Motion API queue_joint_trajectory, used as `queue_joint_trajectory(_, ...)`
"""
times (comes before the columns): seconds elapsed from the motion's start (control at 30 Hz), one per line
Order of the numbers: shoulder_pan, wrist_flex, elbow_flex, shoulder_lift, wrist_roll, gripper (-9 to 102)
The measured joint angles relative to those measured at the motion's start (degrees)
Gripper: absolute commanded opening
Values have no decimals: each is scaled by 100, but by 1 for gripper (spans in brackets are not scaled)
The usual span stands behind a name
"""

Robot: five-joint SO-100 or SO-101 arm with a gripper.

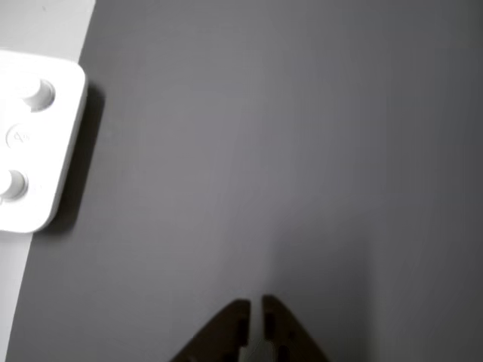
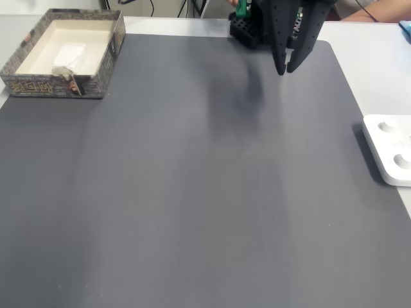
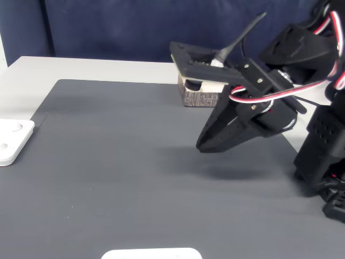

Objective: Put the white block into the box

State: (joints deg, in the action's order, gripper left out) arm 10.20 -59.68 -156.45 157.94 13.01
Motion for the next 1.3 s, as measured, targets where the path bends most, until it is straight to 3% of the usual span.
queue_joint_trajectory(0.4,-281,-18,-1011,1529,-316,-2)
queue_joint_trajectory(0.83,-369,-1283,-1723,3015,-1090,-2)
queue_joint_trajectory(1.3,-387,-1582,-1960,3050,-1248,-2)
